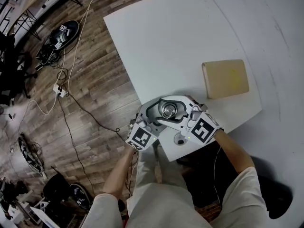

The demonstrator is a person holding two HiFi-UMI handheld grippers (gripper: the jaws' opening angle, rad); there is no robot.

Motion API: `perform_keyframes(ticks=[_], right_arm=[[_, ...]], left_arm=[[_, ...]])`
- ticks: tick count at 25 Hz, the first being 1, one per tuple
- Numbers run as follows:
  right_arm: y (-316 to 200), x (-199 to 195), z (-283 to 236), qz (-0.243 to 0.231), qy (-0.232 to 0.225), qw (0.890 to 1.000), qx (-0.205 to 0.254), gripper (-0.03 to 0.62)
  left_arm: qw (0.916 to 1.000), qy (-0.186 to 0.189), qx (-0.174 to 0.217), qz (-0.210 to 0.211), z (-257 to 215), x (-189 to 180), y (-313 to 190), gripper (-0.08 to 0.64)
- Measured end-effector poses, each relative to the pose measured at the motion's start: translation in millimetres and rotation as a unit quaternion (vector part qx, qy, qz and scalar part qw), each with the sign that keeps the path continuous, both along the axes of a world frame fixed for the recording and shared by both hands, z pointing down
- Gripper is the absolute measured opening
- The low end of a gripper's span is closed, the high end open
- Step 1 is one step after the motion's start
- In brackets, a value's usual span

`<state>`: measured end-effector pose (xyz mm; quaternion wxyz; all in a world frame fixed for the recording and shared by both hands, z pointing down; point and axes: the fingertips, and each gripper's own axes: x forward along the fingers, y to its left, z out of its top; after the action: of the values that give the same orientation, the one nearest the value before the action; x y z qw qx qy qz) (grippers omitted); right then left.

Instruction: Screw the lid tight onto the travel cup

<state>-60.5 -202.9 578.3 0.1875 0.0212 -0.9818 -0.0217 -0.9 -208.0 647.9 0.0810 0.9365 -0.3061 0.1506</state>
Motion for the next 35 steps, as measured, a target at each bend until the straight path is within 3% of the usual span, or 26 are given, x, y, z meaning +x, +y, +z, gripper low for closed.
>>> perform_keyframes(ticks=[7,16,22,26,28,32,35], right_arm=[[-10.0,3.3,1.9,0.129,-0.001,0.992,0.014,0.256],[-25.3,11.5,2.6,0.294,-0.018,0.955,0.030,0.256],[-29.5,14.1,-1.7,0.343,-0.035,0.938,0.037,0.258],[-27.9,10.6,-8.3,0.331,-0.074,0.940,0.019,0.272],[-23.4,6.9,-9.8,0.298,-0.083,0.951,0.006,0.347],[-14.4,9.9,-4.7,0.215,-0.058,0.975,0.019,0.359],[-10.3,13.0,-4.7,0.163,-0.039,0.986,0.017,0.357]], left_arm=[[1.0000,-0.003,0.002,-0.005,1.1,0.4,0.9,0.345],[0.9999,-0.006,0.008,-0.008,3.0,1.2,-0.9,0.345],[0.9999,-0.006,0.009,-0.008,1.4,1.7,-0.7,0.345],[0.9999,-0.005,0.009,-0.006,0.9,1.8,-0.6,0.345],[0.9999,-0.006,0.010,-0.005,1.0,1.6,-1.2,0.345],[0.9999,-0.006,0.010,-0.005,3.4,2.9,-0.7,0.345],[0.9999,-0.005,0.010,-0.002,1.2,2.3,0.0,0.345]])
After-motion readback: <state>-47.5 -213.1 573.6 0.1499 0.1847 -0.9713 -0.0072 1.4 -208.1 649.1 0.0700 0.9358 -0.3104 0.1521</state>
